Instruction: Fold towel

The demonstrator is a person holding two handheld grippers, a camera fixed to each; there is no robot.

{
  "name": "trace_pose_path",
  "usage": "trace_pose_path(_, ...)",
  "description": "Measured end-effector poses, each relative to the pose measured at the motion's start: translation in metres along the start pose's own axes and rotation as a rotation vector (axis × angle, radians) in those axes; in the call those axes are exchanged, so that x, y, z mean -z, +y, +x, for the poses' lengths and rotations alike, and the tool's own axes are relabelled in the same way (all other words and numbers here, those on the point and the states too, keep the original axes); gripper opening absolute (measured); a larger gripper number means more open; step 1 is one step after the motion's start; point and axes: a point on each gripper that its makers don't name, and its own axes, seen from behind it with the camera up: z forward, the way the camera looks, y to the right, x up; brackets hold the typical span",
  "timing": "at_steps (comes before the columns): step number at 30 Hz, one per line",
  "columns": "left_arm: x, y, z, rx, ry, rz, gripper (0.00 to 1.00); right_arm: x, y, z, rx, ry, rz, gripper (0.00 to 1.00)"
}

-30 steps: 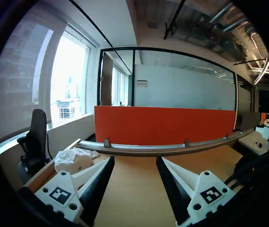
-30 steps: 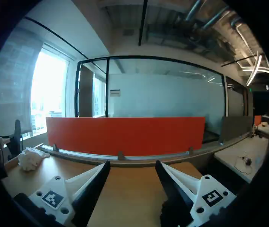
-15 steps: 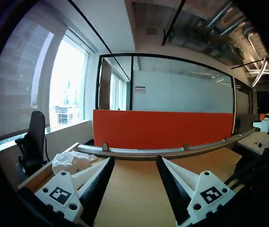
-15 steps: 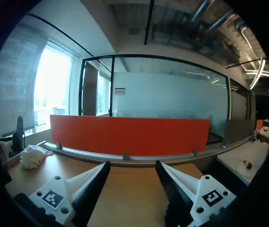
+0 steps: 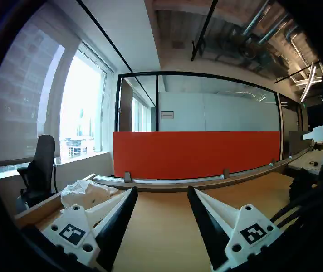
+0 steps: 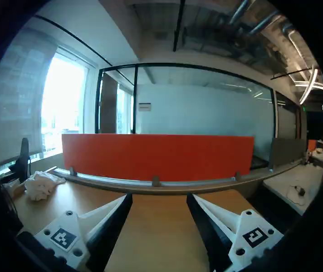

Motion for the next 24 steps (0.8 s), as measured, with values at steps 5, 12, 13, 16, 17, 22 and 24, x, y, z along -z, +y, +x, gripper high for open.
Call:
trace_pose_path(5,0.004,-0.003,-0.024,0.004,0.01,0.012,0.81,-0.002,-0.005,-0.018,-0.005,-0.005,0.0,0.92)
trace_pose_path(12,0.008,-0.006,-0.052,-0.001,0.019,0.02,0.81,-0.001,-0.008,-0.041,0.004,-0.014,-0.005,0.92)
trace_pose_path(13,0.008,-0.005,-0.056,-0.004,0.02,0.019,0.81,-0.001,-0.008,-0.043,0.003,-0.015,-0.007,0.92)
trace_pose_path(16,0.009,-0.003,-0.067,-0.011,0.022,0.017,0.81,0.0,-0.007,-0.048,-0.001,-0.013,-0.012,0.92)
trace_pose_path(17,0.008,-0.003,-0.071,-0.014,0.022,0.017,0.81,0.0,-0.007,-0.048,-0.003,-0.01,-0.014,0.92)
trace_pose_path(22,0.009,-0.005,-0.086,-0.022,0.026,0.02,0.81,-0.001,-0.006,-0.055,0.004,-0.002,-0.02,0.92)
trace_pose_path(24,0.01,-0.006,-0.093,-0.021,0.025,0.025,0.81,-0.002,-0.006,-0.058,0.01,-0.001,-0.021,0.92)
